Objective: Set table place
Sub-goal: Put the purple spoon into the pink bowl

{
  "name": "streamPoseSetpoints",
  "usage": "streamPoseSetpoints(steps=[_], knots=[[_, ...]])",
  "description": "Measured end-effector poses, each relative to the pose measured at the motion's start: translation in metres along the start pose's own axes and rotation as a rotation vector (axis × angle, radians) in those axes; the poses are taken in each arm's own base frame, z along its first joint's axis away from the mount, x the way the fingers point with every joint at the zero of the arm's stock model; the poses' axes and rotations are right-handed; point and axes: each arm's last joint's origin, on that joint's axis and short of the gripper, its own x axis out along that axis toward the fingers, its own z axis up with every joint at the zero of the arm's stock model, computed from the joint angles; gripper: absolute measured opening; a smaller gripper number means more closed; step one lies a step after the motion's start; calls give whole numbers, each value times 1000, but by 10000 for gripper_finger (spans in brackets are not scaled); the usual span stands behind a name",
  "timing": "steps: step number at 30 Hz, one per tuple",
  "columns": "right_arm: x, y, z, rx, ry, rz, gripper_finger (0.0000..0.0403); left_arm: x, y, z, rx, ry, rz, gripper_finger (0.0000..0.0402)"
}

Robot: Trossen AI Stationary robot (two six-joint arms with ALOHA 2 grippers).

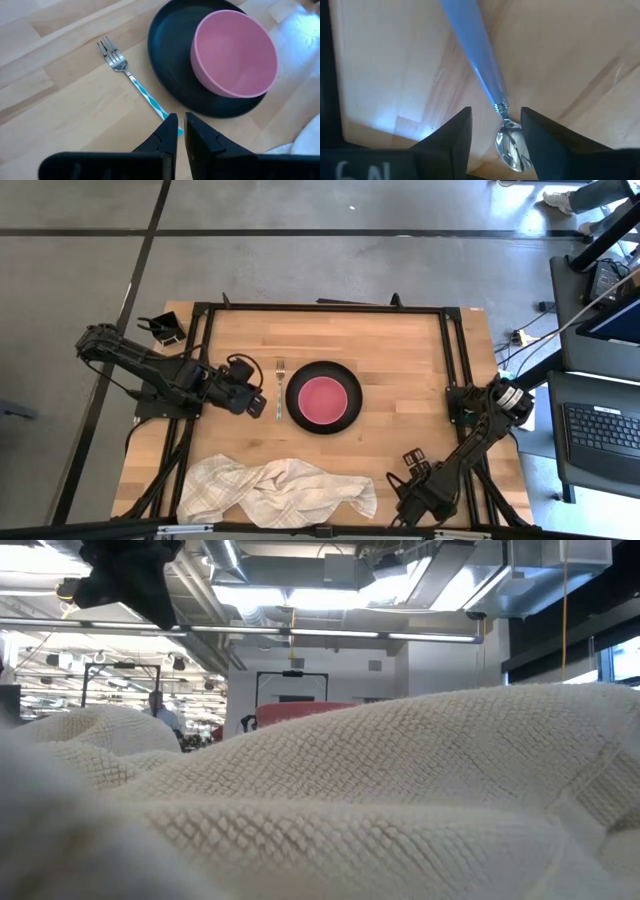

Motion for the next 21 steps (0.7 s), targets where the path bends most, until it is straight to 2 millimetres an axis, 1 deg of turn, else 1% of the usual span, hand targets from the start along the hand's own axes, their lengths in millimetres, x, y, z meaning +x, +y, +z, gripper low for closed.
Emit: streamPoseSetpoints(steps=[4,8,16,21], knots=[[1,-5,2,18,-6,4,170,-1,0,-1,4,2,-3,27],[3,-10,3,38,25,52,170,-1,-1,-2,11,5,-7,27],[2,-18,6,69,26,60,170,-2,-1,-3,14,6,-9,27],[2,-18,6,41,25,61,170,-2,-1,-3,14,6,-9,27]])
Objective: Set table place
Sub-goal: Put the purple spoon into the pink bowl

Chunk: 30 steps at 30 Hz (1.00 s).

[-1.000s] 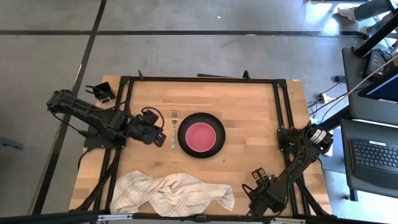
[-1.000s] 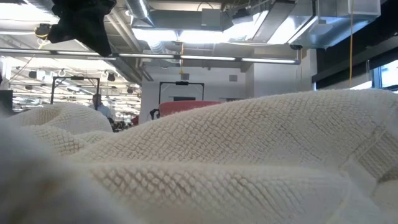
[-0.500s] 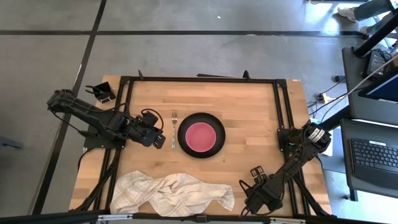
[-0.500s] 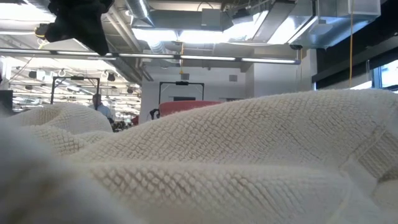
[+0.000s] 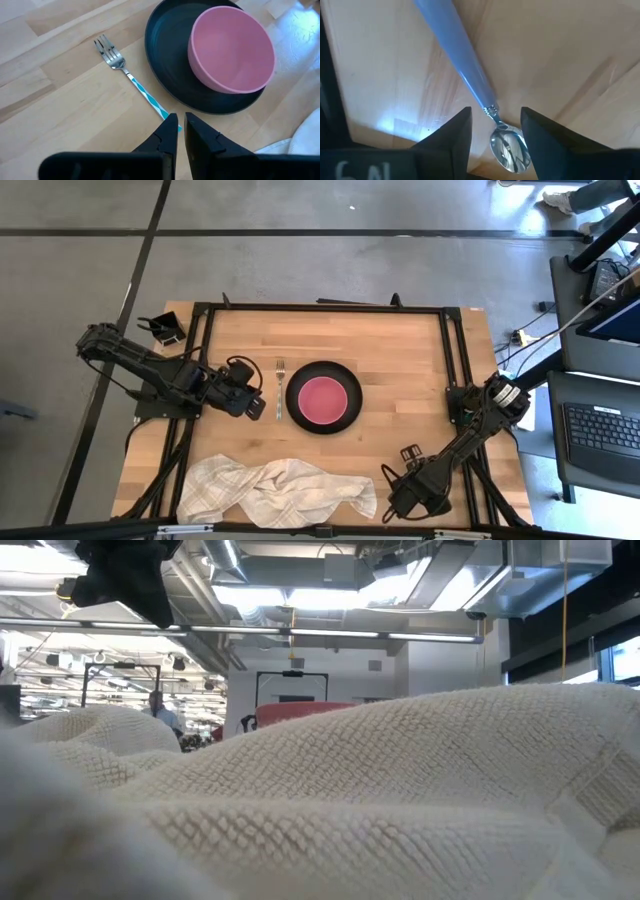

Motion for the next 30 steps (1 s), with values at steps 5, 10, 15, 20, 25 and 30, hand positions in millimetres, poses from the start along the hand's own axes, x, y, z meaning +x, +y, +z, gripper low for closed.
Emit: streamPoseSetpoints(steps=[5,10,15,20,25,30], knots=[[0,0,0,25,-1,3,170,0,0,0,0,0,0,27],[0,1,1,23,-12,7,170,0,0,0,0,-10,4,27],[9,0,5,27,20,0,170,0,0,1,0,-17,7,27],[20,0,9,38,62,-18,170,0,0,1,1,-18,7,27],[22,0,10,67,68,-22,169,0,0,1,1,-19,8,27],[22,0,10,103,61,-22,140,0,0,1,1,-19,8,27]])
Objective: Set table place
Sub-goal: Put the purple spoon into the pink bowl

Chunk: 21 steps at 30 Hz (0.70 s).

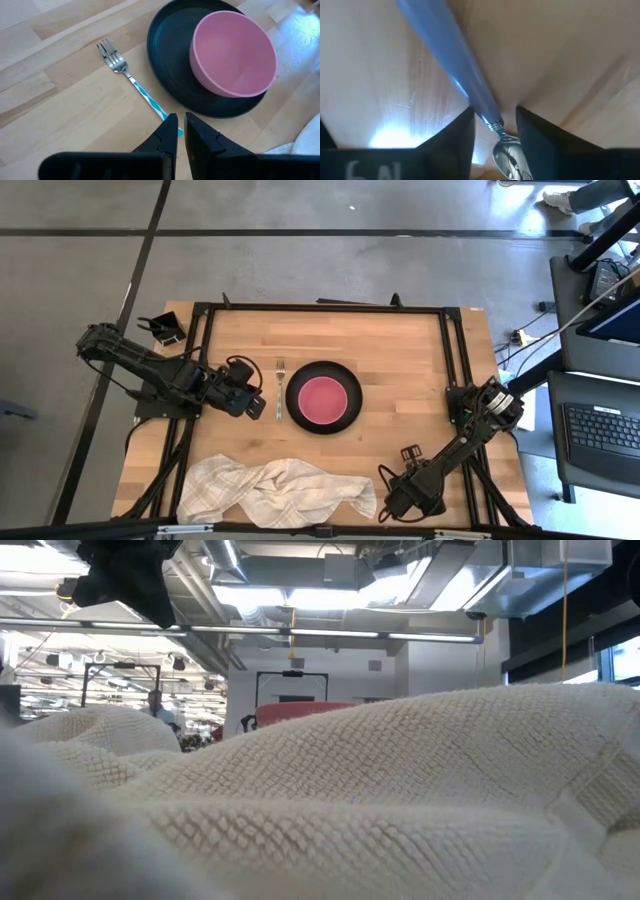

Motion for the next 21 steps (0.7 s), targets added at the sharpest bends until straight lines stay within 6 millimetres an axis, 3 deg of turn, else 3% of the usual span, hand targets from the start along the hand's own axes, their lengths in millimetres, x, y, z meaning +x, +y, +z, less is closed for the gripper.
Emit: streamPoseSetpoints(steps=[7,13,21], knots=[[-3,2,2,9,-9,10,39,0,0,0,1,1,2,27],[-13,5,8,4,-69,-35,39,0,0,0,6,1,2,27],[-44,1,19,98,-117,-45,39,0,0,0,7,1,2,27]])
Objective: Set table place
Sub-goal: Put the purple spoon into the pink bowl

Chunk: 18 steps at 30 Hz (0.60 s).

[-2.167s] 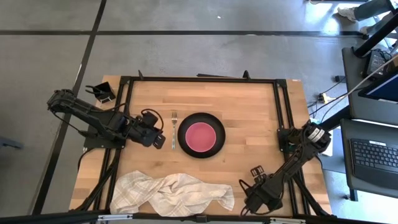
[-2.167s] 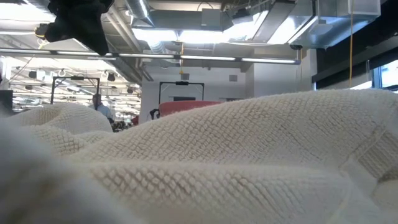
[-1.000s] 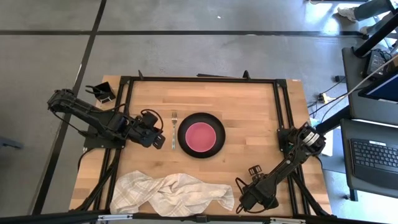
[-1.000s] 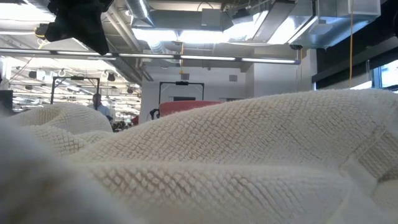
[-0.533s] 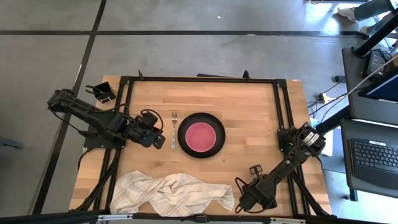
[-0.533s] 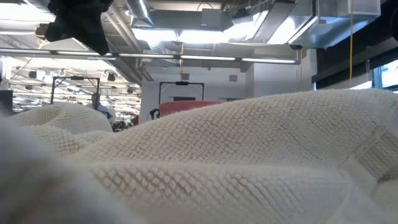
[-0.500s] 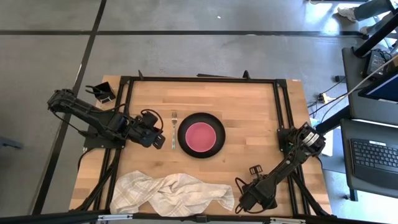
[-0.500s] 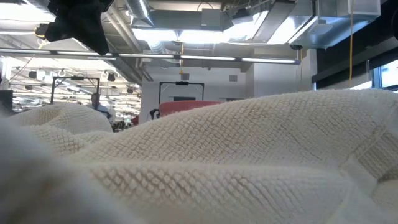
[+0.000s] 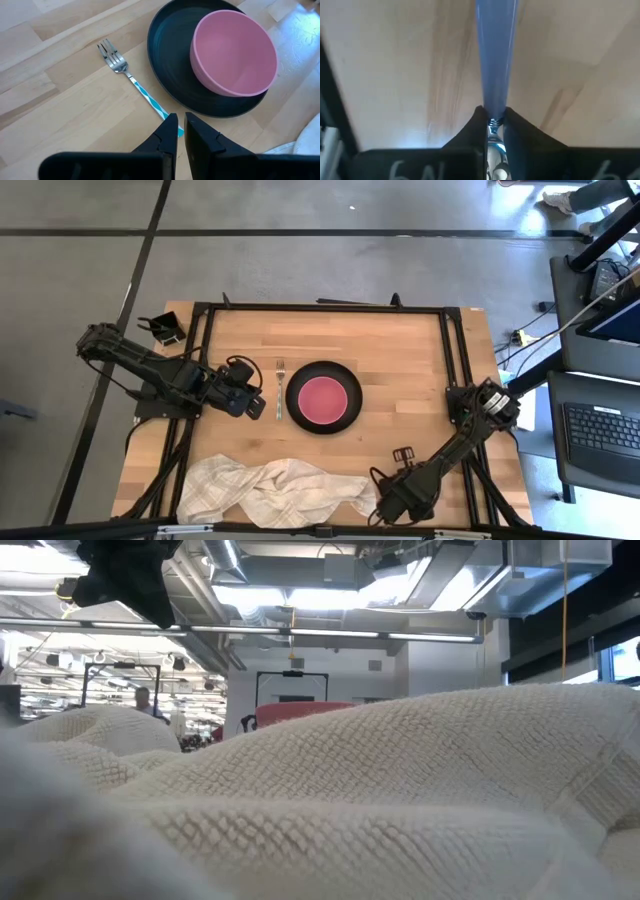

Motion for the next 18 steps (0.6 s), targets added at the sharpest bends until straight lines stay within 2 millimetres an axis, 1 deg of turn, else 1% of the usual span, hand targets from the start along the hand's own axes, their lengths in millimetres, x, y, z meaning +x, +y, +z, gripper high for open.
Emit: streamPoseSetpoints(steps=[5,10,13,18], knots=[[-24,-6,14,83,-76,10,39,0,0,0,0,3,-1,27],[-59,-17,32,132,-186,26,39,0,0,0,-1,11,-5,27],[-86,-33,42,183,-268,-9,39,0,0,0,-1,11,-5,27],[-135,-69,54,274,-404,-63,39,0,0,-1,-1,21,-9,27]])
